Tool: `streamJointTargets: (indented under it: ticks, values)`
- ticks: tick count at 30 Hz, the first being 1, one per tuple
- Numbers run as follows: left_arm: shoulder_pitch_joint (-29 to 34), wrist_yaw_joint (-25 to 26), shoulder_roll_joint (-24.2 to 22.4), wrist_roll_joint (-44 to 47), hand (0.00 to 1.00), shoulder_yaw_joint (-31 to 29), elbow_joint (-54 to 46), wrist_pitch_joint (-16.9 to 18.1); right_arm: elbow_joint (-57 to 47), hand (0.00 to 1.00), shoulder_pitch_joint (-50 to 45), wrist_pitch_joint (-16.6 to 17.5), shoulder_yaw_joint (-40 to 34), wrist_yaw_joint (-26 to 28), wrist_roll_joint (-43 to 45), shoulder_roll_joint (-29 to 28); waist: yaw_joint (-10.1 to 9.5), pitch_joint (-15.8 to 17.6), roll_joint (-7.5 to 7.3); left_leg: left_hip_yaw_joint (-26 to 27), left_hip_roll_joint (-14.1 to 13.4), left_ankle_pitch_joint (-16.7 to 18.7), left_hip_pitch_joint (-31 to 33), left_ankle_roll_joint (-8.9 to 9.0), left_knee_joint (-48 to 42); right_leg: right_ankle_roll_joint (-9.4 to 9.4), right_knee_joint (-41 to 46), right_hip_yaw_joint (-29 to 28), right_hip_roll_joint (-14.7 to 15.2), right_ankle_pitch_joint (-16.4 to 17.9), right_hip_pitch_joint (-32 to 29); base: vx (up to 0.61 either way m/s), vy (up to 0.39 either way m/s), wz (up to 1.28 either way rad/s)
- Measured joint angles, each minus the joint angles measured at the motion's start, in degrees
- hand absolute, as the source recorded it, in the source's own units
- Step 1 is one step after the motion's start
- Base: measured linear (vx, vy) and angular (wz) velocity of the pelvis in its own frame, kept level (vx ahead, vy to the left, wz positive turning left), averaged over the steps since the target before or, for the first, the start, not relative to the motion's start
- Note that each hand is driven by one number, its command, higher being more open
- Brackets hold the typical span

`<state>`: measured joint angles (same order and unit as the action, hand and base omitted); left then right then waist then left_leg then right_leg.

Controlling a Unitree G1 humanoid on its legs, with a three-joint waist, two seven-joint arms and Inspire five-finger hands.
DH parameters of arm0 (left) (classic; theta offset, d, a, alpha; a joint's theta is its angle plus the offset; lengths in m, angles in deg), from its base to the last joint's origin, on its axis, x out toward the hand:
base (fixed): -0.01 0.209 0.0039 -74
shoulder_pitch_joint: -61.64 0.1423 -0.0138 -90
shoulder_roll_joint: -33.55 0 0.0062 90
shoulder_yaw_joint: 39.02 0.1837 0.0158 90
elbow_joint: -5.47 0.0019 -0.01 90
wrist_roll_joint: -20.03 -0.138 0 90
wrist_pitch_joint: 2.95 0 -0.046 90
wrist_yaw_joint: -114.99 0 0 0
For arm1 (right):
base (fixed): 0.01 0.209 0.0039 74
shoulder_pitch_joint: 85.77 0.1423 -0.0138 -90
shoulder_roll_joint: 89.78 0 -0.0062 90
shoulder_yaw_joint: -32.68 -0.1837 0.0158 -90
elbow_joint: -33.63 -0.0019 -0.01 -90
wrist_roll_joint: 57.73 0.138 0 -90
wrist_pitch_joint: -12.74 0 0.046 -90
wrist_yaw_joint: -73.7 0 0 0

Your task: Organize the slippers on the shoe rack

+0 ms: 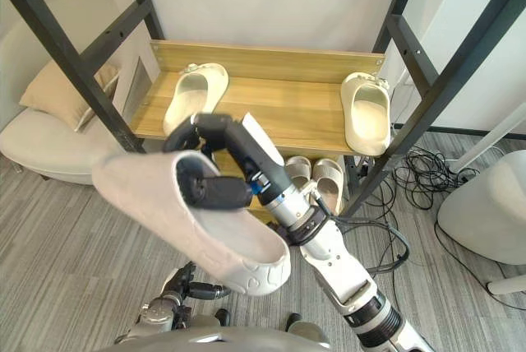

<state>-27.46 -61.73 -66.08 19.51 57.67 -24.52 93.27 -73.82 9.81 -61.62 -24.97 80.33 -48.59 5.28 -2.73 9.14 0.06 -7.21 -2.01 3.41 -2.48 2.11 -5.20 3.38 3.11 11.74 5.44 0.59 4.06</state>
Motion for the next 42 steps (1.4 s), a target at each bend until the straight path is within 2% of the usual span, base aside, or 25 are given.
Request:
streamJointTargets:
  ticks: [3,6,7,8,13,14,15,16,19,20,24,27,30,36,42]
  values:
    - [-1.50,-0.02,0.08,0.00,1.00,1.73,-0.01,0.77,4.57,0.00,0.02,-0.62,1.51,0.54,-0.17,1.73,-0.26,2.22,0.89,-1.23,0.68,1.24,3.96,0.27,-5.07,-0.17,8.33,0.67,1.29,3.52,-4.82,-0.08,-0.006,0.20]
    - [-5.45,0.19,0.39,0.51,1.00,1.94,-0.14,1.40,9.10,0.00,3.23,-1.59,1.58,-0.47,-1.94,3.37,-0.43,8.25,1.99,-1.94,2.14,5.16,13.36,0.96,-17.82,-0.89,23.82,0.62,3.75,9.34,-14.91,-0.27,-0.031,0.16]
    - [-6.37,0.19,0.54,1.17,1.00,1.99,-0.16,1.54,9.65,0.00,4.13,-1.84,1.58,-0.81,-2.90,3.97,-0.41,9.45,2.22,-2.18,2.33,6.11,15.57,1.26,-20.47,-1.07,26.46,0.67,4.18,10.42,-16.97,-0.38,-0.081,0.15]
    - [-7.91,0.34,1.23,2.73,1.00,1.90,-0.77,2.31,10.25,0.00,5.73,-2.12,1.64,-1.70,-5.65,5.58,-0.43,11.73,2.79,-2.82,2.30,8.85,20.83,2.30,-27.23,-1.76,32.61,0.71,4.59,13.09,-21.76,-0.22,-0.052,0.10]
    - [-10.00,0.62,3.31,4.56,1.00,0.79,-2.74,2.84,10.52,0.00,9.35,-2.12,1.55,-3.72,-10.36,9.00,-0.29,15.46,3.11,-3.39,1.70,9.95,29.48,2.82,-33.18,-2.21,38.59,1.01,4.53,13.83,-30.55,-0.19,-0.054,-0.05]
    - [-10.27,1.33,4.37,4.55,1.00,0.83,-2.58,3.10,10.56,0.00,11.28,-2.11,1.35,-5.22,-12.41,10.44,-0.19,16.17,2.80,-3.12,1.87,10.66,33.70,3.54,-36.62,-3.02,42.82,0.76,5.28,14.75,-35.30,-0.12,-0.034,-0.09]
    - [-10.26,1.45,4.54,4.90,1.00,0.74,-2.59,3.35,10.58,0.00,11.88,-2.11,1.08,-5.66,-12.87,10.85,-0.20,16.31,2.78,-3.14,1.94,11.09,35.29,3.65,-38.17,-3.05,44.43,0.69,5.52,15.21,-36.87,-0.13,-0.052,-0.01]
    - [-10.24,1.10,4.44,6.75,1.00,-0.54,-4.31,4.53,10.83,0.00,13.36,-2.11,-0.26,-7.40,-14.33,11.77,-0.60,16.46,2.76,-3.39,2.08,12.36,40.08,4.16,-42.98,-3.44,49.30,0.52,6.00,16.95,-41.61,-0.09,-0.052,0.04]
    - [-10.97,0.88,3.99,6.80,1.00,-2.15,-7.65,5.31,11.85,0.00,16.38,-2.29,-2.95,-9.97,-16.48,12.18,-1.11,17.20,2.72,-4.55,2.03,14.62,46.73,4.84,-50.27,-4.12,56.10,0.80,6.20,19.36,-47.69,-0.07,-0.038,0.05]
    - [-11.35,0.68,3.33,6.86,1.00,-4.04,-9.71,5.84,11.79,0.00,18.23,-2.33,-4.68,-12.26,-18.10,12.17,-1.39,17.49,2.23,-4.88,2.00,16.03,51.13,5.35,-54.74,-4.46,60.81,0.76,6.67,21.14,-52.08,-0.09,-0.035,0.07]
    - [-11.82,0.58,2.58,7.79,1.00,-6.30,-13.81,6.32,11.36,0.00,21.02,-2.68,-7.79,-16.81,-21.84,12.03,-2.02,17.82,1.73,-6.00,1.94,18.05,58.55,5.95,-61.46,-5.32,67.19,0.90,6.91,23.19,-59.16,-0.06,0.001,0.01]
    - [-12.63,1.16,1.22,8.27,1.00,-8.38,-17.66,6.60,10.26,0.00,22.65,-3.82,-11.00,-21.28,-26.21,12.28,-3.29,18.47,0.54,-6.79,2.17,19.26,64.51,6.94,-66.80,-6.20,73.06,1.21,7.74,25.13,-64.94,-0.02,-0.016,0.06]
    - [-12.90,1.36,1.10,8.76,1.00,-8.42,-19.62,6.89,10.26,0.00,25.33,-4.95,-12.15,-24.74,-30.39,12.35,-3.80,18.68,0.17,-7.47,2.33,19.61,67.23,7.52,-68.83,-6.77,75.57,1.85,8.23,26.03,-67.39,0.00,-0.048,0.08]
    - [-13.16,1.93,0.66,8.79,1.00,-8.26,-20.58,6.88,10.49,0.00,29.49,-7.21,-15.28,-30.31,-34.56,12.40,-5.07,18.77,-0.19,-8.43,2.34,19.67,68.25,7.79,-69.25,-7.64,76.83,3.10,8.67,27.20,-68.00,0.04,-0.077,0.10]
    - [-13.19,2.84,0.13,8.78,1.00,-7.75,-21.49,6.88,18.45,0.00,38.10,-9.93,-16.74,-34.59,-36.32,12.36,-6.16,18.51,-0.82,-10.22,3.41,19.37,69.35,8.70,-69.19,-8.18,77.93,5.27,9.97,29.07,-68.01,0.07,-0.074,0.19]
